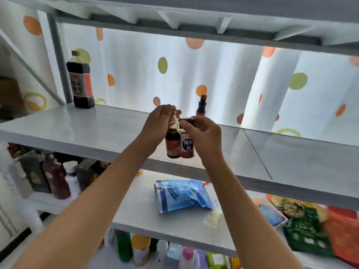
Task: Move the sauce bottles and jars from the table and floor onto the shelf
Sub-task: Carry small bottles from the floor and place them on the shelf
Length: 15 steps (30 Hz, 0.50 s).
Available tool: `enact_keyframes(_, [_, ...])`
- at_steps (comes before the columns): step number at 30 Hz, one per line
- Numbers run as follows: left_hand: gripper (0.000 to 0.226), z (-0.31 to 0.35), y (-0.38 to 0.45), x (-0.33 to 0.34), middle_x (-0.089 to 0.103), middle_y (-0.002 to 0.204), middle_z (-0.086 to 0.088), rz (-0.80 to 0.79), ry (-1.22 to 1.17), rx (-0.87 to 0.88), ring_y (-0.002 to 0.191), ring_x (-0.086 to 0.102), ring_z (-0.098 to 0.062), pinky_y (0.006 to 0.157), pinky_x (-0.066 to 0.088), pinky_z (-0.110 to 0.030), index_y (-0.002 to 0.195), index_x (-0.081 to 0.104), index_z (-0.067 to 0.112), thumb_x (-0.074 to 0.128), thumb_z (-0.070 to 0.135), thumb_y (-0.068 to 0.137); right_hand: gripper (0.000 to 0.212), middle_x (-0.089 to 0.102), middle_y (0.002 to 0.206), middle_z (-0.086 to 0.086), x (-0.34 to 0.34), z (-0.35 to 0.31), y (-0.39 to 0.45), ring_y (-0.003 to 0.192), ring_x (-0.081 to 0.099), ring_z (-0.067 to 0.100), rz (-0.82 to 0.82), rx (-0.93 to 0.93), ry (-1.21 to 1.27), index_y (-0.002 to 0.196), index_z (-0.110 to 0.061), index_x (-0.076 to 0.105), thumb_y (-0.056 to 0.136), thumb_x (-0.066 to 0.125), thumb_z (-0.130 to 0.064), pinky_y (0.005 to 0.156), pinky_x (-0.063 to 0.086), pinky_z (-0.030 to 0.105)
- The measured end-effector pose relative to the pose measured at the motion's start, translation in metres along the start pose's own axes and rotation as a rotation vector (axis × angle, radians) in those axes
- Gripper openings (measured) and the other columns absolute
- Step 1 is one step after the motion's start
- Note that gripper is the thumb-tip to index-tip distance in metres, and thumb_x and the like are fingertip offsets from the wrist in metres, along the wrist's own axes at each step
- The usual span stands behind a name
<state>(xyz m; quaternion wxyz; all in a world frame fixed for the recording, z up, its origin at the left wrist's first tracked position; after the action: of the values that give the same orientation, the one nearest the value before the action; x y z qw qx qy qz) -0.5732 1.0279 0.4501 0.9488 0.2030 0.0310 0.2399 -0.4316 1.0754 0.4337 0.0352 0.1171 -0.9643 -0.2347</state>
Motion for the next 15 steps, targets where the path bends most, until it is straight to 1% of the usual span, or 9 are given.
enact_keyframes(2, [0.027,-0.011,0.015,0.011,0.070,0.112,-0.003,-0.056,-0.010,-0.015,0.105,0.065,-0.013,0.089,0.050,-0.024,0.106,0.059,0.013,0.037,0.026,0.106,0.029,0.077,0.088,-0.003,-0.007,0.012,0.014,0.080,0.074,0.009,0.038,0.000,-0.084,0.097,-0.011,0.074,0.075,0.086,-0.027,0.076,0.059,0.028])
enact_keyframes(4, [0.025,-0.024,0.026,0.022,0.069,0.114,0.000,-0.091,0.000,-0.029,0.111,0.062,-0.014,0.098,0.048,-0.030,0.103,0.059,0.016,0.036,0.027,0.105,0.029,0.077,0.088,-0.005,-0.017,0.025,0.027,0.080,0.074,0.007,0.066,0.008,-0.151,0.097,-0.013,0.074,0.075,0.085,-0.028,0.078,0.060,0.033])
enact_keyframes(6, [0.026,-0.037,0.037,0.032,0.068,0.116,0.001,-0.105,0.007,-0.051,0.114,0.060,-0.014,0.104,0.045,-0.035,0.106,0.058,0.016,0.036,0.030,0.105,0.030,0.076,0.088,-0.005,-0.027,0.037,0.038,0.079,0.073,0.007,0.091,0.017,-0.204,0.098,-0.013,0.074,0.075,0.086,-0.028,0.080,0.061,0.036])
enact_keyframes(8, [0.028,-0.045,0.045,0.042,0.068,0.118,0.003,-0.106,0.004,-0.045,0.111,0.059,-0.012,0.103,0.045,-0.036,0.112,0.058,0.016,0.035,0.032,0.106,0.031,0.076,0.090,-0.006,-0.035,0.048,0.048,0.081,0.073,0.007,0.101,0.013,-0.253,0.100,-0.014,0.074,0.075,0.086,-0.028,0.082,0.061,0.036])
enact_keyframes(9, [0.029,-0.048,0.049,0.047,0.068,0.118,0.003,-0.109,-0.002,-0.034,0.111,0.059,-0.011,0.102,0.045,-0.034,0.114,0.058,0.016,0.035,0.031,0.106,0.031,0.076,0.091,-0.007,-0.038,0.053,0.052,0.083,0.073,0.007,0.095,0.007,-0.275,0.101,-0.014,0.074,0.075,0.085,-0.028,0.083,0.060,0.036])
enact_keyframes(11, [0.028,-0.051,0.055,0.058,0.067,0.119,0.001,-0.135,-0.023,-0.019,0.110,0.060,-0.010,0.098,0.045,-0.031,0.110,0.061,0.019,0.035,0.030,0.106,0.030,0.076,0.092,-0.007,-0.043,0.062,0.061,0.084,0.073,0.009,0.080,0.008,-0.284,0.100,-0.016,0.073,0.075,0.085,-0.026,0.084,0.060,0.038])
enact_keyframes(13, [0.030,-0.057,0.056,0.066,0.068,0.118,0.001,-0.166,-0.080,-0.019,0.106,0.061,-0.011,0.095,0.045,-0.032,0.105,0.064,0.023,0.036,0.033,0.104,0.028,0.077,0.092,-0.007,-0.047,0.068,0.067,0.085,0.074,0.011,0.063,0.016,-0.255,0.099,-0.016,0.073,0.075,0.085,-0.022,0.085,0.060,0.039])
enact_keyframes(15, [0.034,-0.062,0.056,0.073,0.067,0.116,0.000,-0.179,-0.107,-0.017,0.105,0.060,-0.010,0.094,0.044,-0.029,0.106,0.066,0.023,0.035,0.038,0.103,0.028,0.077,0.093,-0.006,-0.054,0.071,0.070,0.086,0.074,0.009,0.049,0.006,-0.215,0.102,-0.014,0.073,0.077,0.084,-0.019,0.085,0.060,0.037])
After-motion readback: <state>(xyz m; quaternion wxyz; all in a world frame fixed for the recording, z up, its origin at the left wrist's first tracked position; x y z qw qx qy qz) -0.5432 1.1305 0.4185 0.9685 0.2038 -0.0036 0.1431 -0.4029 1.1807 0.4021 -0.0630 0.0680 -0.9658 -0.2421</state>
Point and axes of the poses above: each hand's wrist, its own y-axis towards the middle knuckle, its own x-axis out of the palm, z = x × y, the point moved 4 cm from there along y, towards the middle knuckle
